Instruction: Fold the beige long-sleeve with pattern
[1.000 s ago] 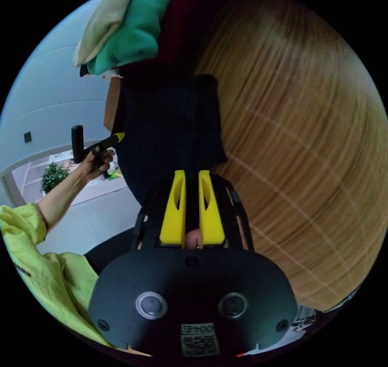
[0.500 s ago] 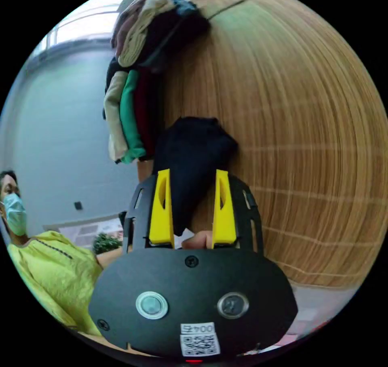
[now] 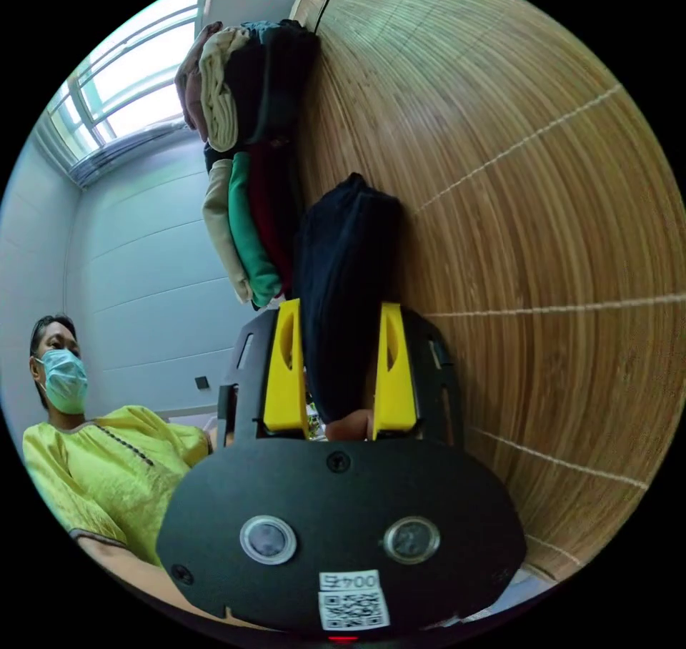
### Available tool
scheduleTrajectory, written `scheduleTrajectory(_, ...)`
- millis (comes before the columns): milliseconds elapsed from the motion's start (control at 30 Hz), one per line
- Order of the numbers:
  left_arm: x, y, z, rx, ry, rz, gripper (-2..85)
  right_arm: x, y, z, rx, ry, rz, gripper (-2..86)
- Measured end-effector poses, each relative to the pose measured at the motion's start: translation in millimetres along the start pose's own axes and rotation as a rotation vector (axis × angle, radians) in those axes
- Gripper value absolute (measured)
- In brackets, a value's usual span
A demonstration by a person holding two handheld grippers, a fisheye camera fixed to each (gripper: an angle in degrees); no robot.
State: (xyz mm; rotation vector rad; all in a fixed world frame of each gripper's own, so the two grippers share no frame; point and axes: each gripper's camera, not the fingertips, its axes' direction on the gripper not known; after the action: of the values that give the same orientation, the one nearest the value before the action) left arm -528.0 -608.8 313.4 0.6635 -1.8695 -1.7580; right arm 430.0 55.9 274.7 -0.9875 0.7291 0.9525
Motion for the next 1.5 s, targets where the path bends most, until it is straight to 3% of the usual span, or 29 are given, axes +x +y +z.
scheduleTrajectory(167,21,12,27,0.027,0.118,-0.053,15.1,-3,-17,17,-0.004,-0.059,-0.039,15.0)
scheduleTrajectory(267,54,20,54,-0.03,0.083,-0.039,10.4,-8,-25,34,-0.035,-0.017,-0.069,8.8)
scheduleTrajectory(367,108,33,57,0.032,-0.052,-0.035,8.1,-37,-20,34,-0.013,0.119,-0.121,6.8)
scheduleTrajectory(467,195,55,52,0.099,-0.175,0.021,7.3,-96,4,29,-0.014,0.252,-0.222,5.8)
scheduleTrajectory(600,341,81,55,0.062,-0.291,0.11,6.9,-178,42,24,-0.098,0.438,-0.362,5.7)
scheduleTrajectory(733,444,105,14,0.197,-0.237,-0.002,6.1,-263,59,6,-0.148,0.464,-0.469,5.9)
scheduleTrajectory(933,530,83,-96,0.43,-0.176,-0.051,5.5,-387,40,27,-0.189,0.413,-0.704,6.1)
scheduleTrajectory(1267,549,-63,-335,0.681,-0.222,0.018,5.8,-554,-52,212,-0.141,0.279,-0.964,5.9)
scheduleTrajectory(1400,514,-115,-419,0.668,-0.205,-0.05,6.3,-561,-97,288,-0.174,0.219,-0.915,5.8)
scheduleTrajectory(1500,448,-142,-433,0.621,-0.185,-0.159,6.8,-517,-147,365,-0.251,0.242,-0.784,5.7)
